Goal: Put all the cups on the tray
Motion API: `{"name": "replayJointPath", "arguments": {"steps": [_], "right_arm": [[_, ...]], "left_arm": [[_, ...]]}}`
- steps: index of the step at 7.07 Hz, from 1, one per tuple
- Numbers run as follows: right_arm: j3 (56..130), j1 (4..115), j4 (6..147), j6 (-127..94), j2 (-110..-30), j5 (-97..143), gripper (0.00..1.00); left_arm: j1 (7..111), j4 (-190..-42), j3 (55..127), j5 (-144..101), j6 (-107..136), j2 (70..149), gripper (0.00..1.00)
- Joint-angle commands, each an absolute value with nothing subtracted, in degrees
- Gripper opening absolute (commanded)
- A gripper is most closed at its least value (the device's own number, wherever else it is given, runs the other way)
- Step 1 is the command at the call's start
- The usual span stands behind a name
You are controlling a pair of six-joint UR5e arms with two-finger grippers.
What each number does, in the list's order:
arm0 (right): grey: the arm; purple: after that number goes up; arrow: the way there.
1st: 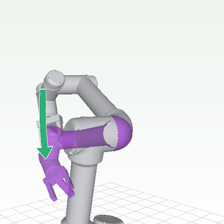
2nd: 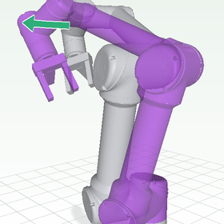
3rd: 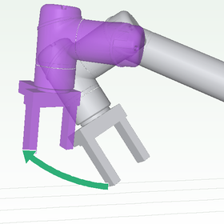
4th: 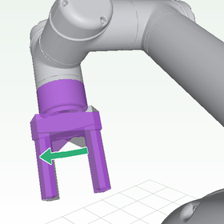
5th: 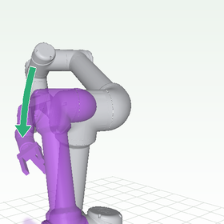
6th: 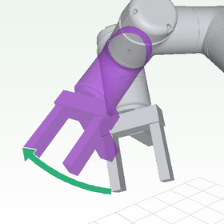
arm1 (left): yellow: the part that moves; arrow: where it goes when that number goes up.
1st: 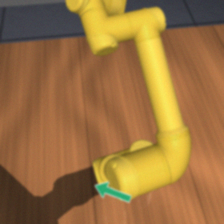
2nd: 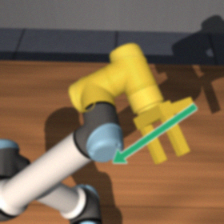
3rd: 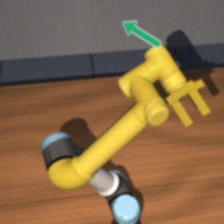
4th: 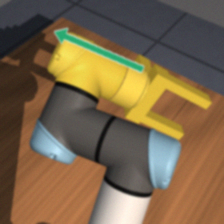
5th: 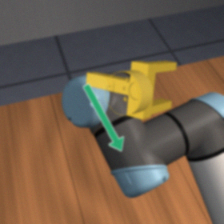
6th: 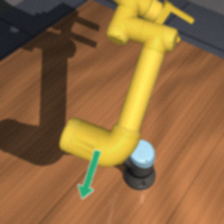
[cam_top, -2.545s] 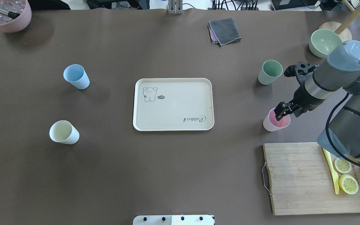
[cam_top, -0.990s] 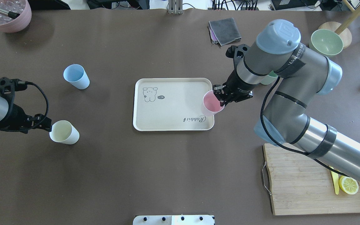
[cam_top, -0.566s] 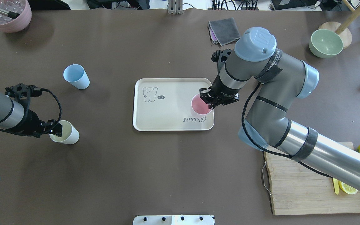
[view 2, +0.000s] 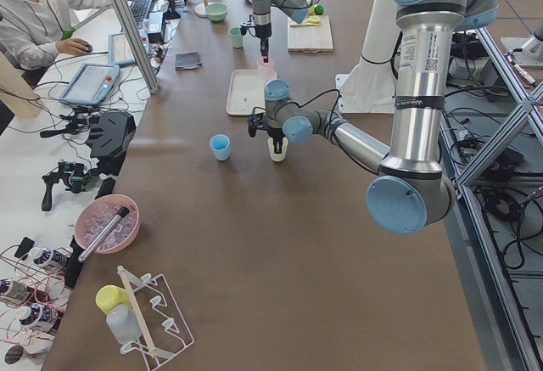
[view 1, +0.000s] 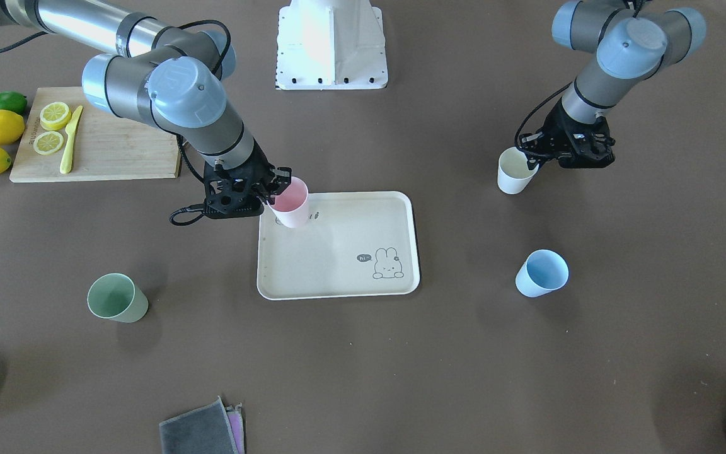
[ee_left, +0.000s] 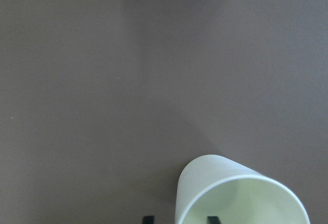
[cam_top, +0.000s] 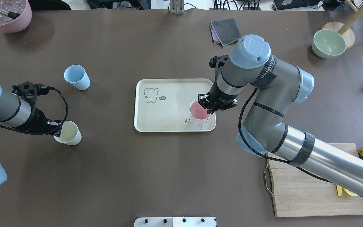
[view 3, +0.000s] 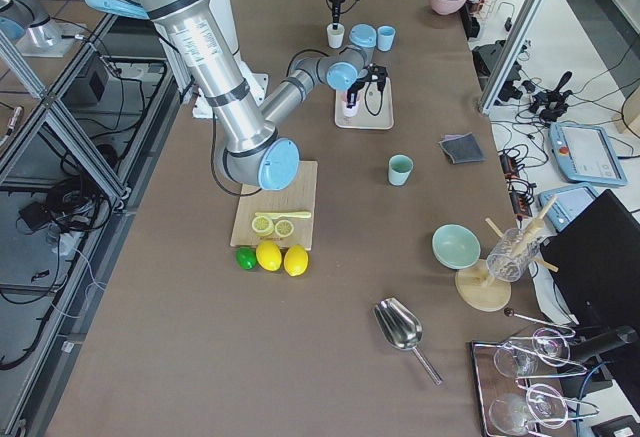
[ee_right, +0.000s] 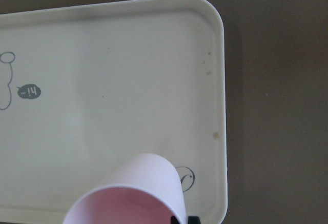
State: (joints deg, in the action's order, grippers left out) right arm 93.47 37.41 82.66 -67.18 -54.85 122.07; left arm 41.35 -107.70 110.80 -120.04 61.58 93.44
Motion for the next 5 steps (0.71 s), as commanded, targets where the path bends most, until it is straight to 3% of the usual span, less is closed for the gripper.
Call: {"name": "replayJointPath", "arguments": {"steps": [1,2,5], "right_arm": [[93.43,37.35,82.53,-68.9,-54.58,121.64,0.82],[93.69,38.48,82.62,-68.99,-54.58,121.81,1.0],[97.98,45.76,83.32,-66.9,-59.82,125.14,1.0]], "left_arm": [[41.4,-104.79,110.66,-120.32,63.96,99.2,0.0],[41.4,-98.85,110.48,-120.32,64.85,105.49,0.0],[40.0,-92.37,101.91,-119.19,74.5,121.51,0.0]]}}
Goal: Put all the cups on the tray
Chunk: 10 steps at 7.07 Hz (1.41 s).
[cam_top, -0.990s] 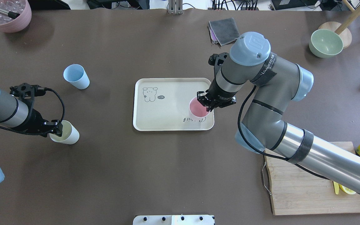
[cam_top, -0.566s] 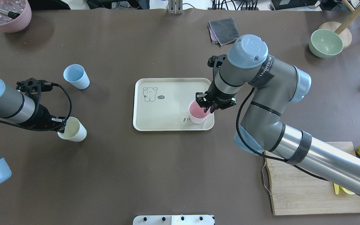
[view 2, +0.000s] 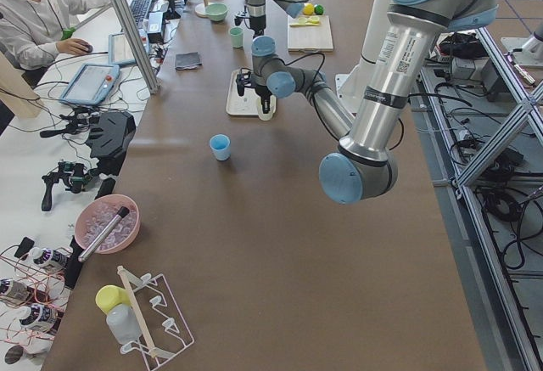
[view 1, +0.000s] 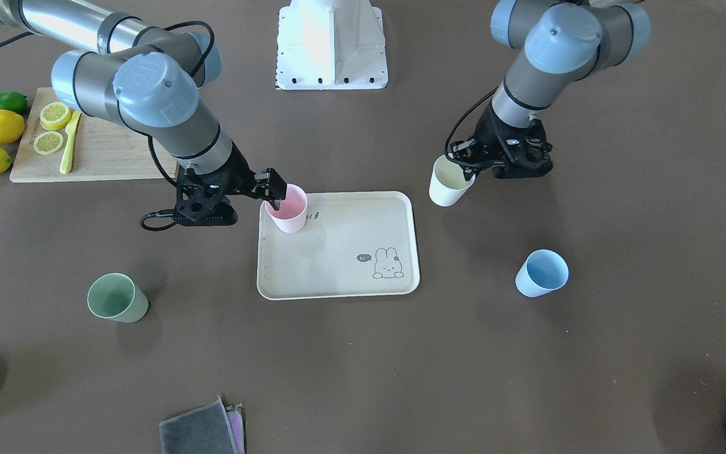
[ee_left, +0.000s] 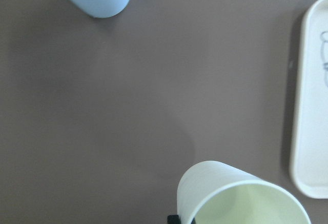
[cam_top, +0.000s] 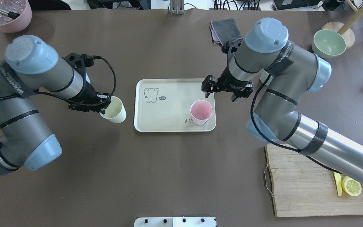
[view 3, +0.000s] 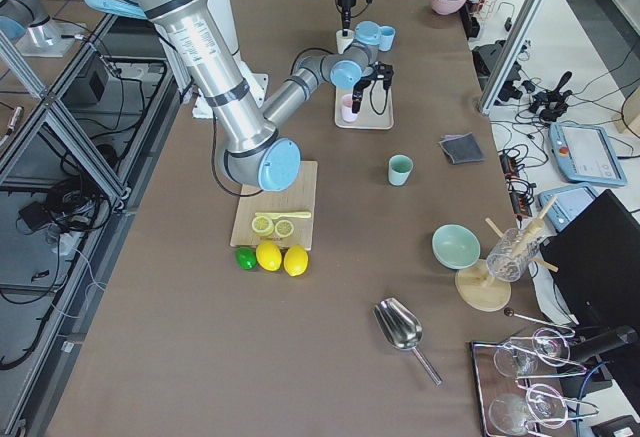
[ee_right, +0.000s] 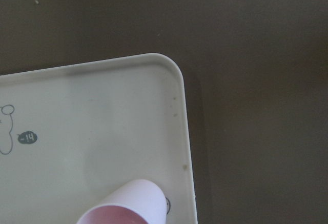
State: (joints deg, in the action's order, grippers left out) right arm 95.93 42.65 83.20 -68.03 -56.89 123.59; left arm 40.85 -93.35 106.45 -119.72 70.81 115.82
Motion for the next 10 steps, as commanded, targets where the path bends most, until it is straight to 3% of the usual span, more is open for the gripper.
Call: {"name": "replayJointPath", "arguments": {"steps": [1,4,5,6,10], "right_arm": [[99.48,49.79,83.41,-62.45,-62.99,127.33,1.0],[93.38,57.03,82.89,-47.39,-66.98,127.8,1.0],[88.9,58.17,82.62,-47.29,-64.71,127.79,1.0],[86.68,59.58,82.62,-46.5,-64.69,127.79,1.0],[78.32,58.81,76.13,-45.61,-63.1,127.71,1.0]], "left_arm": [[37.47,-92.98,98.47,-115.61,76.36,124.86,0.0],[34.38,-99.3,92.12,-112.44,80.4,126.04,0.0],[33.76,-99.58,92.02,-110.24,80.07,126.04,0.66],[33.4,-99.49,91.85,-110.04,80.07,126.12,0.98],[33.49,-98.61,92.37,-110.04,80.51,127.62,0.98]]}}
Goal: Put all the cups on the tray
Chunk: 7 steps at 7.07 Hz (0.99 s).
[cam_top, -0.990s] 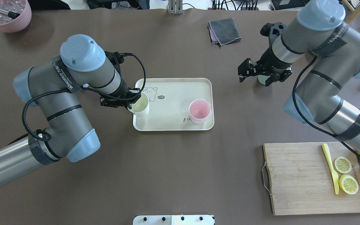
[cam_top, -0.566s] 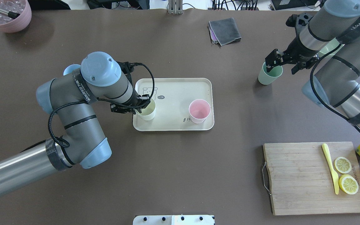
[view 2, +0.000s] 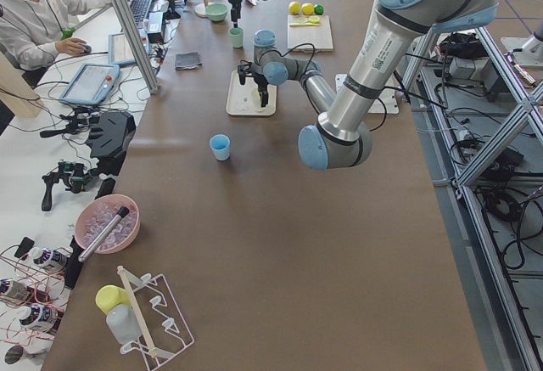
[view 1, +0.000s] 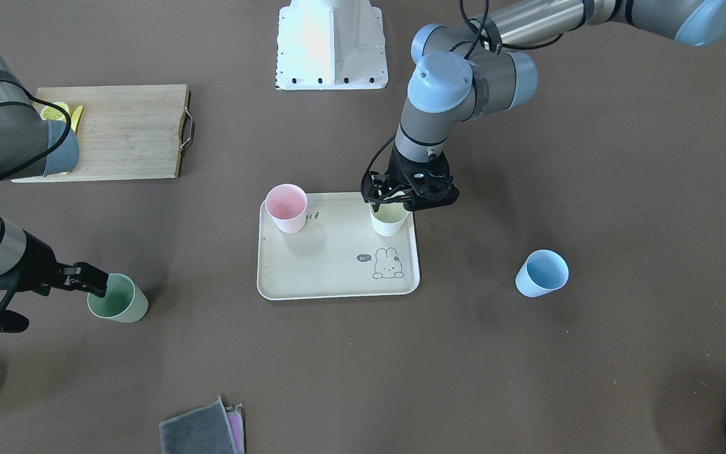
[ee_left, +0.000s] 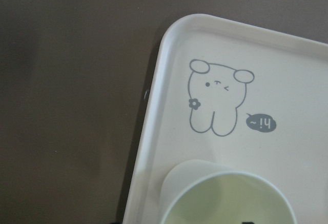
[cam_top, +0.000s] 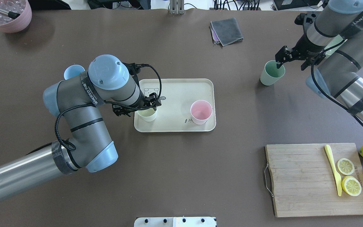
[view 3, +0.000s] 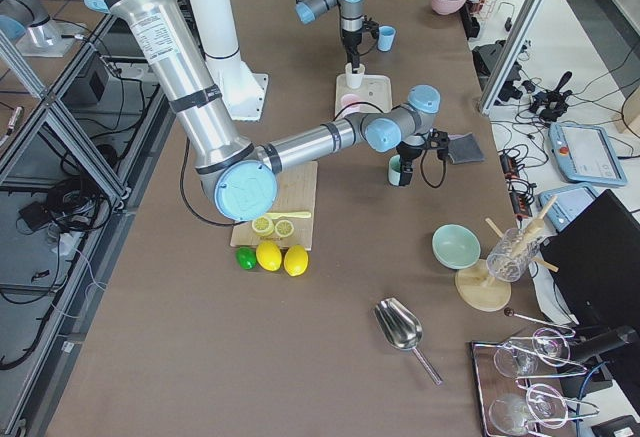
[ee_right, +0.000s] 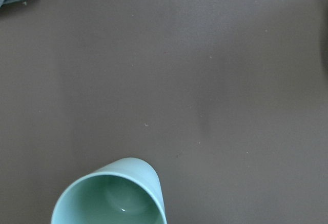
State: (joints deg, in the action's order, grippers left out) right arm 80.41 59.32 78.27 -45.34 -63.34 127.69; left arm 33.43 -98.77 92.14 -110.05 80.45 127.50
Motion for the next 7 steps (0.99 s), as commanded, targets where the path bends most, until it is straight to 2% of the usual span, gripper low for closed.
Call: {"name": "replayJointPath", "arguments": {"steps": [1,2,3,5,7], "right_arm": [[76.92,58.19,75.07,-45.7,-63.19,127.71,0.77],[76.38,58.18,74.01,-45.44,-63.54,128.14,0.01],[76.81,58.18,74.0,-45.53,-63.2,128.41,0.0],[78.56,58.01,74.18,-45.97,-62.84,131.56,0.0],[79.28,56.61,74.01,-51.19,-59.35,132.18,0.0]], "left_arm": [[34.01,-98.53,92.72,-110.13,80.33,127.62,0.98],[37.49,-98.53,92.99,-110.91,78.68,127.1,0.98],[41.18,-97.83,93.42,-114.31,73.01,125.87,0.98],[49.27,-96.86,98.68,-118.73,56.69,117.64,0.98],[54.12,-96.77,97.83,-120.59,46.98,114.09,0.97]]}}
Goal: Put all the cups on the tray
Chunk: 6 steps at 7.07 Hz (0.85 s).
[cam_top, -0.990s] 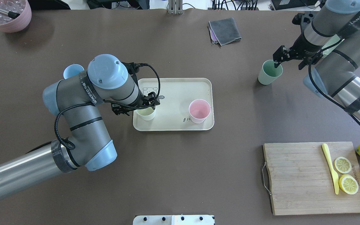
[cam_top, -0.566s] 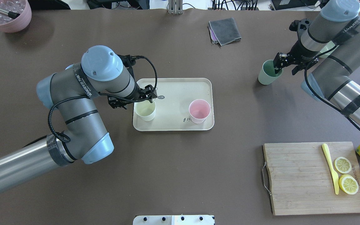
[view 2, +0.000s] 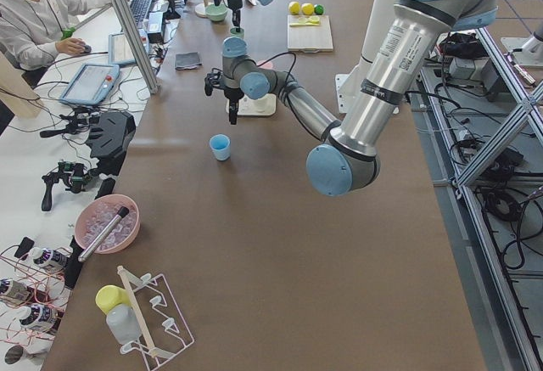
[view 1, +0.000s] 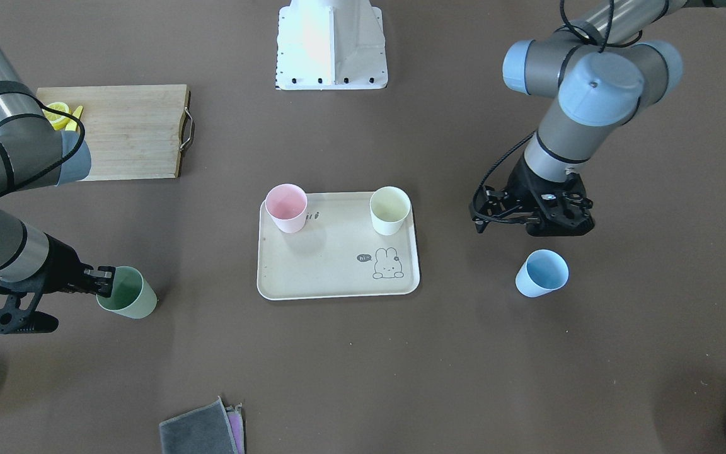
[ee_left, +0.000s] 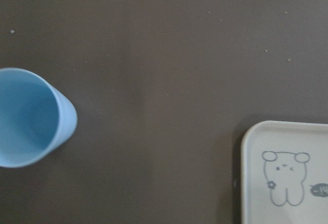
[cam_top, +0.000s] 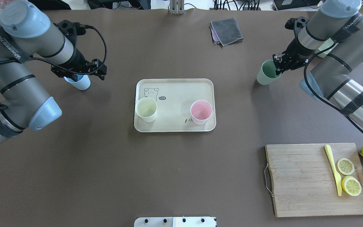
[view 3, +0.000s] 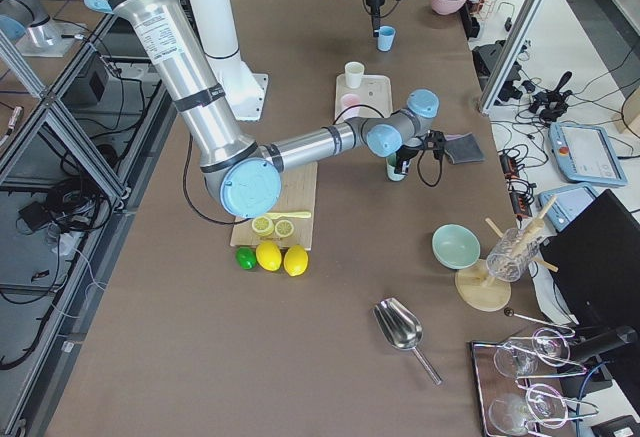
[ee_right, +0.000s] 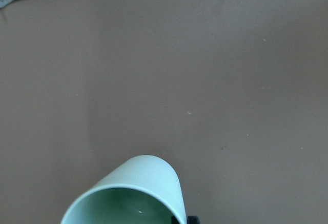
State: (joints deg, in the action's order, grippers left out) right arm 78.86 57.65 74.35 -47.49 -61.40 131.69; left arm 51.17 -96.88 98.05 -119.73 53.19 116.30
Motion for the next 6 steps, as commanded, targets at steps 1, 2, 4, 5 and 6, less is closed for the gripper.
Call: {"name": "replayJointPath", "arguments": {"steps": [1,2,4,5,6], "right_arm": [[79.28,54.08,74.27,-56.72,-55.58,132.1,0.0],[79.19,51.79,74.44,-61.65,-52.59,132.01,0.0],[79.36,46.7,74.0,-69.3,-48.1,131.49,0.0],[79.37,43.8,74.0,-70.3,-47.73,130.27,0.0],[79.37,41.51,74.09,-71.18,-47.55,127.64,0.0]], "left_arm": [[56.05,-96.85,94.69,-120.85,44.85,114.08,0.97],[57.73,-97.46,91.53,-120.85,42.91,114.17,0.95],[57.92,-97.56,89.31,-120.85,43.59,114.7,0.92],[57.75,-97.56,89.12,-120.85,43.68,115.05,0.92],[57.48,-97.65,88.08,-120.94,43.68,115.74,0.92]]}}
